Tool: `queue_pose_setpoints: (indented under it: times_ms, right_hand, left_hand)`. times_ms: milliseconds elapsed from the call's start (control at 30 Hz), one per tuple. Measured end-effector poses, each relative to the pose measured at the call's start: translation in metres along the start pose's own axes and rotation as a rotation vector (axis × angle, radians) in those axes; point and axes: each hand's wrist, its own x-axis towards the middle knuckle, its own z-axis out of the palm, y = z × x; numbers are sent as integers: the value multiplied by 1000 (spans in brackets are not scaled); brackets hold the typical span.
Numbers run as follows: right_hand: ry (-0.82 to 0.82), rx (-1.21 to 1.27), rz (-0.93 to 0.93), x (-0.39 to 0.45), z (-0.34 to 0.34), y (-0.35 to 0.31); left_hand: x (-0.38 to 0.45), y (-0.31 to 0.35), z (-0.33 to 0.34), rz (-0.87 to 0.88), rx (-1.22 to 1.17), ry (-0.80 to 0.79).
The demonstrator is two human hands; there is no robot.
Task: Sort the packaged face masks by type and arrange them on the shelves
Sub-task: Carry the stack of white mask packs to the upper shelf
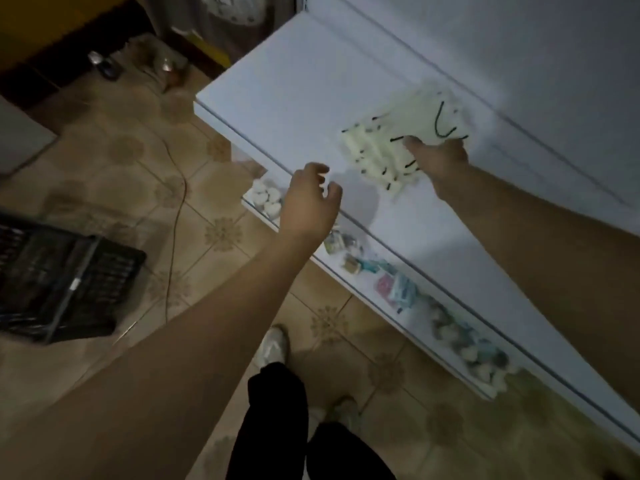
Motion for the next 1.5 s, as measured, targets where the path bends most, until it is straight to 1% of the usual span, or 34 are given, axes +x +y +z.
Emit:
queue_pose_setpoints:
  times_ms: [67, 100, 133, 233, 300, 367, 433, 500, 533, 600, 633, 667, 700, 733, 800, 833, 867, 933, 967, 1033, 1067, 1167, 1233, 1300, 1333, 1400, 1500]
  right_hand:
    - [-91, 217, 230, 26, 16, -2]
    - [-136, 299, 284, 34, 24, -2]
    - [-157, 356, 301, 43, 32, 0]
    - [-89, 357, 262, 64, 55, 12]
    - [-55, 357, 229, 75, 65, 18]
    - [-51, 346, 195, 78, 66, 18]
    - [-128, 382, 173, 76, 63, 14]
    - [-222, 508, 196, 69, 57, 11]
    - [-229, 578, 218, 67, 54, 11]
    - [-182, 661, 230, 63, 49, 12]
    - [-145, 646, 214, 67, 49, 14]
    - [-116, 591, 194, 68, 49, 14]
    - [-77, 507, 187, 70, 49, 15]
    - [-41, 436, 190, 81, 48, 20]
    - [-35, 367, 180, 105, 46, 31]
    - [-58, 359, 166, 106, 46, 31]
    - [-91, 368, 151, 101, 46, 27]
    - [-161, 424, 85, 90, 51, 22]
    - [-198, 470, 49, 91, 54, 23]
    - [-283, 565, 7, 89, 58, 24]
    - [-308, 592, -1, 87, 59, 25]
    - [-275, 578, -75, 88, 55, 31]
    - [-314, 585, -96, 88, 46, 37]
    - [-366, 594, -75, 87, 36, 45]
    - [-357, 583, -63, 87, 30, 51]
    - [-285, 598, -36, 88, 22, 58]
    - [-214, 765, 18, 83, 14, 60]
  left_hand:
    - [40, -8, 10, 58, 64, 23]
    - [61, -9, 14, 90, 94, 17]
    - [79, -5, 19, 109, 123, -13]
    - [125, 4, 44, 58, 175, -210]
    - [143, 8, 63, 9, 200, -278]
    - [157, 8, 76, -27, 173, -290]
    - [166, 4, 80, -75, 68, -275]
    - [169, -4, 79, -84, 36, -254]
    - [166, -8, 76, -86, 40, -259]
    - [158, -12, 72, -113, 42, -304]
    - [155, -11, 69, -128, 84, -334]
    - [153, -9, 66, -130, 180, -345]
    - [153, -8, 62, -124, 282, -316]
    - [154, -7, 58, -111, 326, -234]
    - [163, -4, 50, -79, 188, -62]
    - [169, -3, 46, -49, 121, -42]
    - [175, -2, 45, -20, 109, -91]
    - [180, 4, 51, -2, 170, -274]
    - [181, 6, 56, -13, 204, -340]
    - [183, 6, 59, -45, 191, -382]
    - [182, 4, 56, -79, 128, -373]
    - [183, -13, 41, -129, -84, -286]
    - [179, -24, 30, -135, -223, -225]
    - [174, -33, 22, -161, -342, -152]
    - [172, -38, 19, -182, -391, -119]
    - [168, -46, 13, -245, -484, -87]
    - [161, -57, 9, -318, -519, -111]
